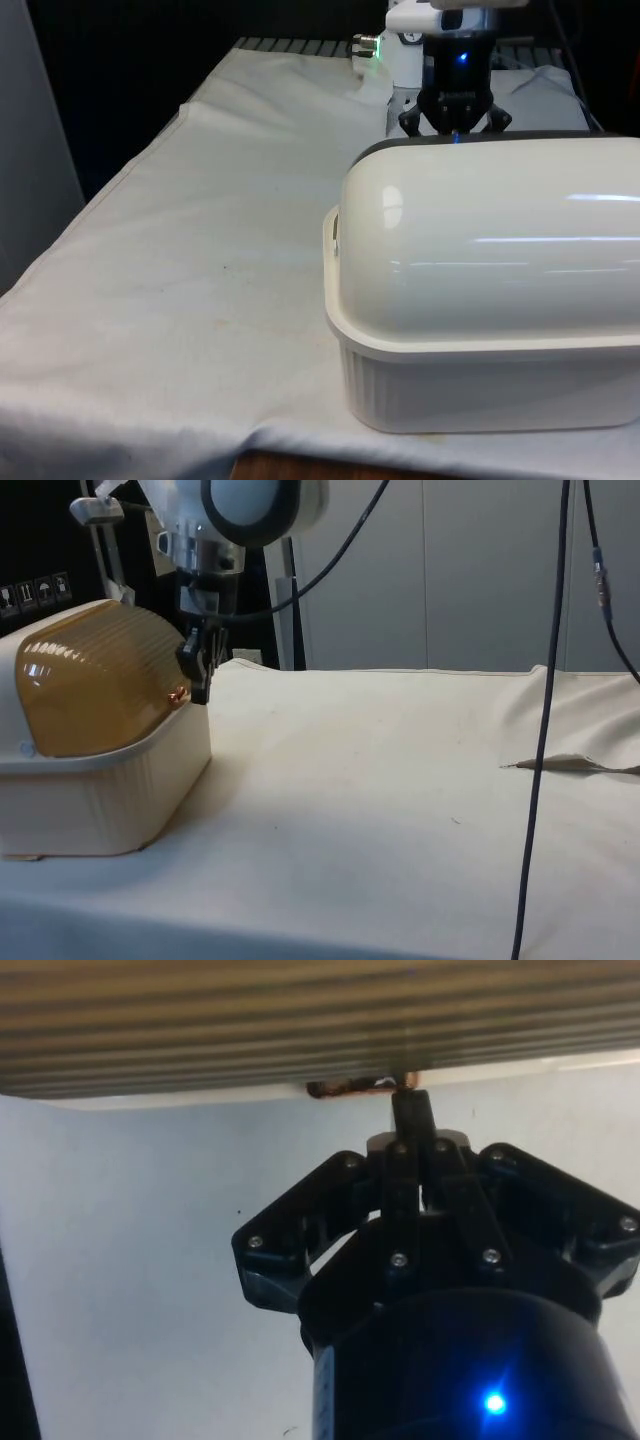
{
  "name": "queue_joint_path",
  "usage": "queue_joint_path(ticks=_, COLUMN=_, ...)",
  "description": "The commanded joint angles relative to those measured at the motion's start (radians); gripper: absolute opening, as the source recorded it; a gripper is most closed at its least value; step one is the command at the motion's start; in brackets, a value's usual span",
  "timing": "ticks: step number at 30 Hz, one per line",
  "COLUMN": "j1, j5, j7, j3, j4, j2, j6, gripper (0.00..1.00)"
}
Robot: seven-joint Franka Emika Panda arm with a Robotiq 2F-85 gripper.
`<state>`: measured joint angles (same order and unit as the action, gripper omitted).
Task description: Open the lid, then close it.
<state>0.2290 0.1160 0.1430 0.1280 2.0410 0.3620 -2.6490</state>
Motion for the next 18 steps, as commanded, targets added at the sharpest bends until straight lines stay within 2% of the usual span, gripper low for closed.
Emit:
queue_joint_path(ticks=1, j1=-0.004, j5=0.015, j7=0.007, j3=-0.010, j4=0.002, j2=-0.007, j6=0.005, gripper=0.00)
queue_joint_path(ticks=6, j1=-0.005, j5=0.020, j7=0.003, j3=-0.017, j4=0.000, j2=-0.012, j6=0.013, gripper=0.00)
queue_joint_path(ticks=7, j1=0.000, j5=0.002, j7=-0.005, j3=-0.007, j4=0.000, j2=-0.008, j6=0.006, gripper=0.00)
queue_joint_path(ticks=8, j1=-0.006, j5=0.024, j7=0.004, j3=-0.020, j4=0.000, j2=-0.012, j6=0.015, gripper=0.00)
queue_joint_path(ticks=12, j1=-0.009, j5=0.045, j7=0.011, j3=-0.026, j4=-0.002, j2=-0.013, j6=0.023, gripper=0.00)
queue_joint_path(ticks=16, j1=-0.005, j5=0.048, j7=0.011, j3=-0.025, j4=-0.006, j2=-0.009, j6=0.027, gripper=0.00)
queue_joint_path(ticks=17, j1=0.000, j5=0.033, j7=0.001, j3=-0.016, j4=-0.002, j2=-0.009, j6=0.019, gripper=0.00)
queue_joint_path(ticks=18, j1=-0.004, j5=0.045, j7=0.009, j3=-0.025, j4=-0.006, j2=-0.008, j6=0.027, gripper=0.00)
